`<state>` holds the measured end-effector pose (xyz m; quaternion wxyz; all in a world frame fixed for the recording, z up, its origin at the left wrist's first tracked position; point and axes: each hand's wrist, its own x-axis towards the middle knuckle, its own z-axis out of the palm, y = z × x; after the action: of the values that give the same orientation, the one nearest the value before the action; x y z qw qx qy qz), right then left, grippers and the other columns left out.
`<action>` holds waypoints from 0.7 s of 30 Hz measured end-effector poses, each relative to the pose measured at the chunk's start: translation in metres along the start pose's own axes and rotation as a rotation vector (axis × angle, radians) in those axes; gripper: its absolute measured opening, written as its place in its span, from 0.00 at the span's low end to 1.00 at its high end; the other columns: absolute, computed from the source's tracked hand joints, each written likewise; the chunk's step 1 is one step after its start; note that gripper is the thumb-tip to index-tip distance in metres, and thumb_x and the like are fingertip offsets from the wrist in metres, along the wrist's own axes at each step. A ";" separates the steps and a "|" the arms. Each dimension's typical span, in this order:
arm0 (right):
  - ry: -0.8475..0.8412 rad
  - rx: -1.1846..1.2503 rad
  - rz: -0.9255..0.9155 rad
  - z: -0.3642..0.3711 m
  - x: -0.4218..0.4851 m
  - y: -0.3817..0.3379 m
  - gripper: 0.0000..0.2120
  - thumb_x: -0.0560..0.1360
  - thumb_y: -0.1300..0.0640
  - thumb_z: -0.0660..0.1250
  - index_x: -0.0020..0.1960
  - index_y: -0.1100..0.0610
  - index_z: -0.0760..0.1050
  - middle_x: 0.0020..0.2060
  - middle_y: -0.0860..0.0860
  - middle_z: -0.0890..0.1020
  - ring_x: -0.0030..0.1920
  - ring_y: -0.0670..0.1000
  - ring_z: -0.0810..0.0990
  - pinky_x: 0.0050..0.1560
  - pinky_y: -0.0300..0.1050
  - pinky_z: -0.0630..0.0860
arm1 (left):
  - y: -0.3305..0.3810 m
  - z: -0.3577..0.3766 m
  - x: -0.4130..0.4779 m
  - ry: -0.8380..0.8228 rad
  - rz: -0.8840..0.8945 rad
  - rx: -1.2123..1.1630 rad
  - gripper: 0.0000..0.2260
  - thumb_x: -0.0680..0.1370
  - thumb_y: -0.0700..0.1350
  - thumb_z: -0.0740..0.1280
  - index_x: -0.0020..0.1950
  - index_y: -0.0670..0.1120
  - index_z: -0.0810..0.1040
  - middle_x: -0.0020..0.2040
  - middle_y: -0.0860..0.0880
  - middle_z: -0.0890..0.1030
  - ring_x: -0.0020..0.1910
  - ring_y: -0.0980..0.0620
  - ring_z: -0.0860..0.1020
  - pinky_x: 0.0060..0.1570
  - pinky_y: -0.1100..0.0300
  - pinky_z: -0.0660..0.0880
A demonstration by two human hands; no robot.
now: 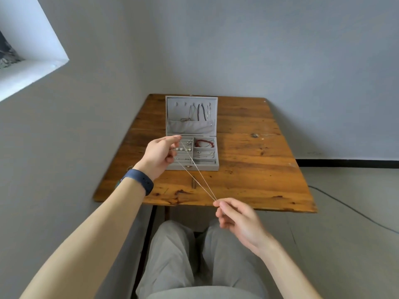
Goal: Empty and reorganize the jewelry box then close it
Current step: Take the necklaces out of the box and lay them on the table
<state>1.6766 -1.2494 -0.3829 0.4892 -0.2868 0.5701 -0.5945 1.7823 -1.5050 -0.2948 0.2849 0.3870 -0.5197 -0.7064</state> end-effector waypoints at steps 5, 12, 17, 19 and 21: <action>-0.074 0.059 -0.010 -0.010 -0.005 -0.002 0.15 0.75 0.53 0.71 0.61 0.53 0.82 0.49 0.53 0.83 0.44 0.48 0.80 0.49 0.42 0.77 | 0.002 0.008 0.004 -0.026 -0.027 0.002 0.09 0.79 0.43 0.69 0.58 0.41 0.81 0.42 0.50 0.81 0.29 0.58 0.69 0.25 0.66 0.63; 0.064 -0.140 -0.092 -0.017 -0.010 -0.001 0.12 0.79 0.56 0.69 0.61 0.47 0.81 0.52 0.50 0.86 0.47 0.49 0.84 0.48 0.41 0.80 | 0.005 0.014 0.014 -0.048 -0.009 0.056 0.10 0.79 0.44 0.70 0.57 0.41 0.81 0.43 0.51 0.83 0.29 0.58 0.71 0.26 0.66 0.64; 0.207 -0.098 -0.139 -0.023 -0.014 0.004 0.09 0.78 0.61 0.69 0.58 0.52 0.81 0.49 0.51 0.87 0.41 0.47 0.83 0.45 0.40 0.79 | 0.000 0.024 0.020 -0.069 -0.013 0.075 0.08 0.78 0.44 0.70 0.55 0.43 0.82 0.43 0.51 0.85 0.28 0.57 0.72 0.27 0.65 0.64; 0.270 -0.092 -0.162 -0.026 -0.015 0.007 0.09 0.78 0.61 0.69 0.57 0.53 0.81 0.48 0.50 0.87 0.38 0.47 0.82 0.44 0.39 0.79 | -0.004 0.030 0.023 -0.066 -0.019 0.100 0.08 0.78 0.44 0.70 0.55 0.43 0.82 0.45 0.51 0.85 0.29 0.57 0.72 0.26 0.66 0.64; 0.330 -0.071 -0.178 -0.030 -0.016 0.009 0.09 0.78 0.62 0.69 0.57 0.53 0.81 0.48 0.50 0.87 0.36 0.47 0.81 0.43 0.39 0.79 | -0.010 0.039 0.027 -0.064 -0.023 0.130 0.09 0.78 0.45 0.70 0.55 0.43 0.83 0.47 0.50 0.86 0.29 0.57 0.72 0.26 0.65 0.65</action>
<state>1.6577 -1.2214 -0.3940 0.3239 -0.2517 0.6355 -0.6541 1.7343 -1.5039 -0.3046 0.2341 0.3880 -0.5688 -0.6864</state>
